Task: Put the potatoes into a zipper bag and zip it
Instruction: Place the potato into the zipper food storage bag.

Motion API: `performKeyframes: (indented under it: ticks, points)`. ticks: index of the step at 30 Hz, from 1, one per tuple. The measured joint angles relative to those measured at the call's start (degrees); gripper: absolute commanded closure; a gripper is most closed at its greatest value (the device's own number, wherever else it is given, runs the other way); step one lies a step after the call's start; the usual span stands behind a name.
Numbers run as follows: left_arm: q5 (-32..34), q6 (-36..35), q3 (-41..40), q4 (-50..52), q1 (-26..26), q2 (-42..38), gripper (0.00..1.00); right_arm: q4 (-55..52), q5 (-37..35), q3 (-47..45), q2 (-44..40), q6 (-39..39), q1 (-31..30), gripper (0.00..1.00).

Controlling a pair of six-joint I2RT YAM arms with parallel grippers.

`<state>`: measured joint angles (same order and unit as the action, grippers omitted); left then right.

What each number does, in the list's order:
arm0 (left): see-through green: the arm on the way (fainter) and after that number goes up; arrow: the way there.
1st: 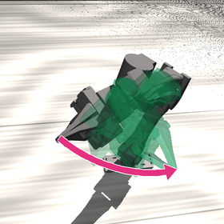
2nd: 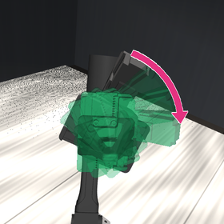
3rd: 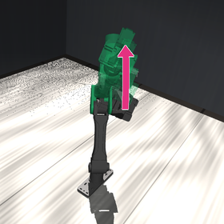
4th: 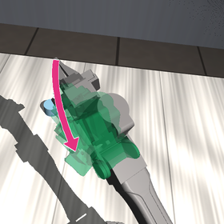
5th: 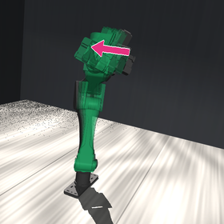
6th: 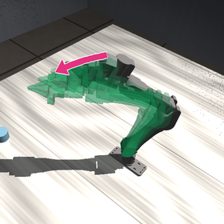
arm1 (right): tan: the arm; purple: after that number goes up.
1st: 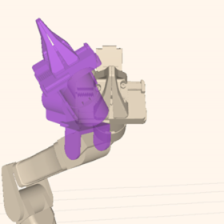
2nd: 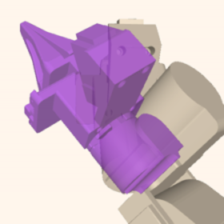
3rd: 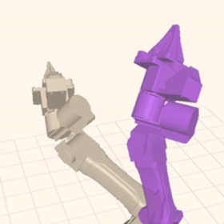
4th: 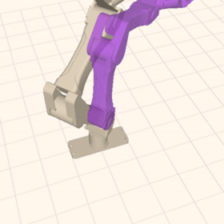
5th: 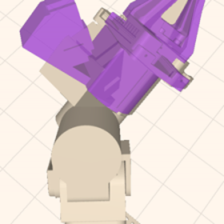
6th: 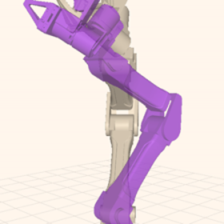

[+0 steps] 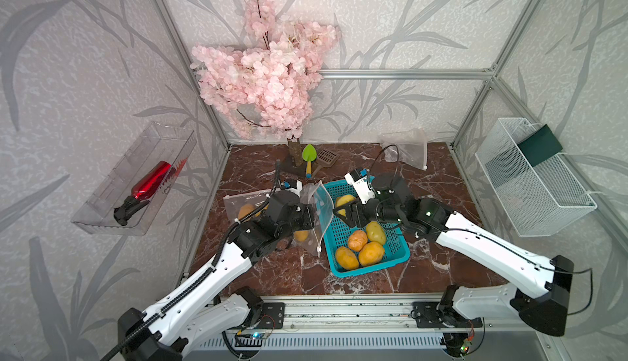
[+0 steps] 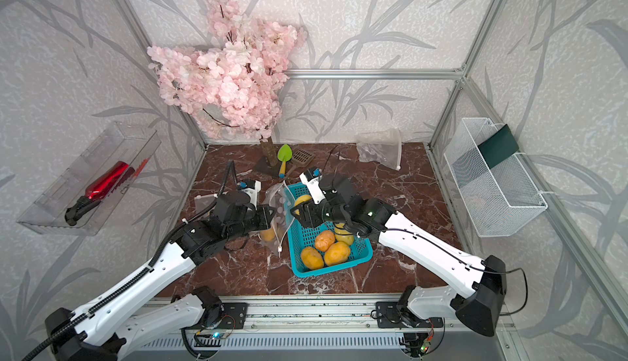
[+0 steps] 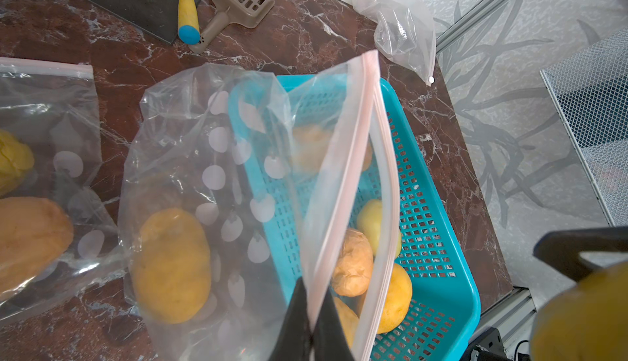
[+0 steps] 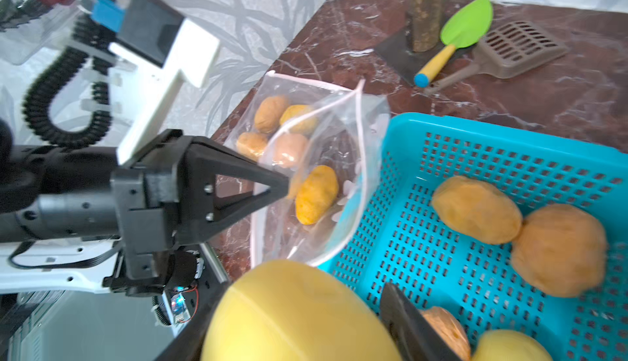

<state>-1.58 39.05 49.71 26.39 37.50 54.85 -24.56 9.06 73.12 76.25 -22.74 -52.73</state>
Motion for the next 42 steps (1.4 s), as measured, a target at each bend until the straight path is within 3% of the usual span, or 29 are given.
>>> performKeyframes:
  ticks: [11,25,33,37,42]
  points:
    - [0.5,0.0,-0.1,2.2,-0.2,-0.8,1.00,3.8,3.4,8.3,18.3,-1.5,-1.4,0.71]
    - [4.0,0.6,-1.9,3.6,-0.2,-5.8,1.00,4.9,2.7,9.0,19.2,-2.4,-1.7,0.72]
    - [4.2,1.1,-1.9,2.4,0.1,-9.3,1.00,-0.5,-5.0,8.5,23.4,-2.7,2.2,0.72]
    - [4.1,1.1,-1.9,2.3,0.2,-9.0,1.00,-1.4,-6.3,8.5,23.3,-2.5,1.6,0.64]
    - [4.0,1.1,-1.9,2.3,0.2,-9.0,1.00,-1.7,-6.7,8.5,23.3,-2.1,1.6,0.43]
